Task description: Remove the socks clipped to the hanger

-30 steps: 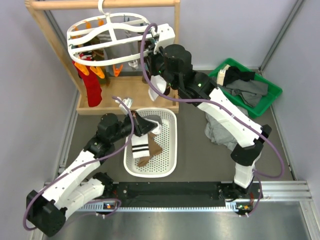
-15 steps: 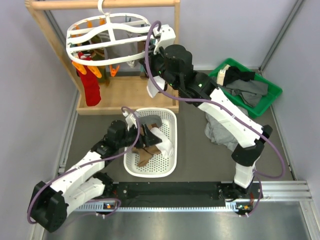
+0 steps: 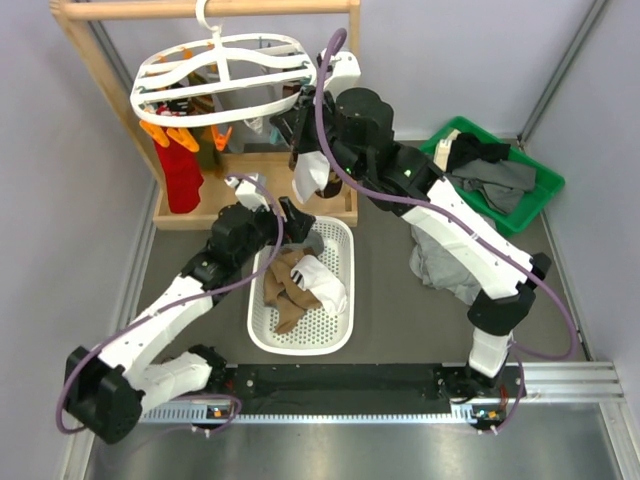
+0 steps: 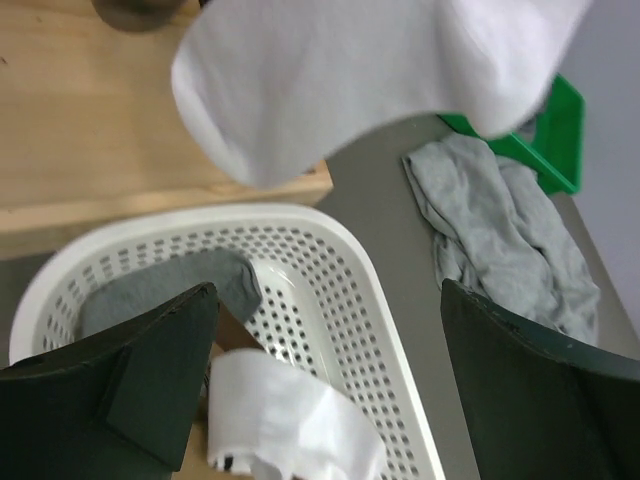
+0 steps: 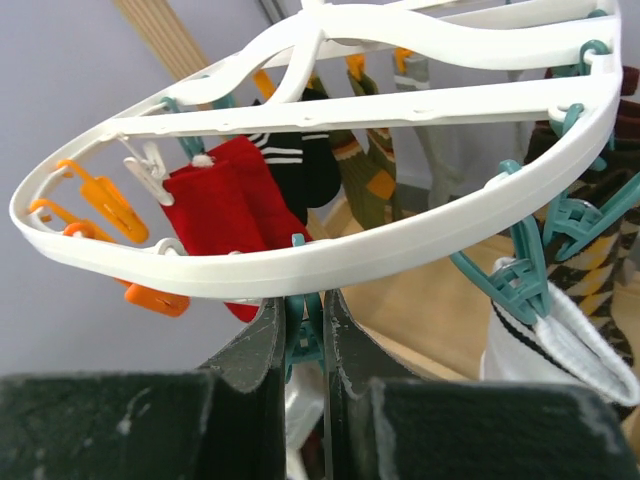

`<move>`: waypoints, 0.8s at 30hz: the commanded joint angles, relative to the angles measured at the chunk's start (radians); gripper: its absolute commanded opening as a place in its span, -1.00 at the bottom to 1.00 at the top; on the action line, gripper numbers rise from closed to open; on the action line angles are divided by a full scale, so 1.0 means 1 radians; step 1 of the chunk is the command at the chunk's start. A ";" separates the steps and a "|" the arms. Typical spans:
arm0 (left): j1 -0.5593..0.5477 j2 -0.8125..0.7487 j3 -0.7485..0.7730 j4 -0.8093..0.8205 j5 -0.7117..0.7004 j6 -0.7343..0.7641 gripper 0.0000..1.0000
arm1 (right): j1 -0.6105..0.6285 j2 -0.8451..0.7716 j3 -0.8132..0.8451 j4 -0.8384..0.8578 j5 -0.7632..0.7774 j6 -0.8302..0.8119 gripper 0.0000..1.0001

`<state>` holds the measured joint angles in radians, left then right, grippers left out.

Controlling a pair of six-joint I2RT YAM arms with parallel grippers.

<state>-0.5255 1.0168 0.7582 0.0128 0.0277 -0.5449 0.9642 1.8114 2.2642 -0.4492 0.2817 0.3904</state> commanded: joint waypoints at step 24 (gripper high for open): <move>-0.008 0.454 0.263 0.457 -0.049 0.194 -0.83 | 0.019 -0.101 -0.114 0.155 -0.029 0.150 -1.00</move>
<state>-0.5301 1.4837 0.9840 0.3912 -0.0334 -0.3714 0.9722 1.7683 2.1647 -0.3515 0.2729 0.5270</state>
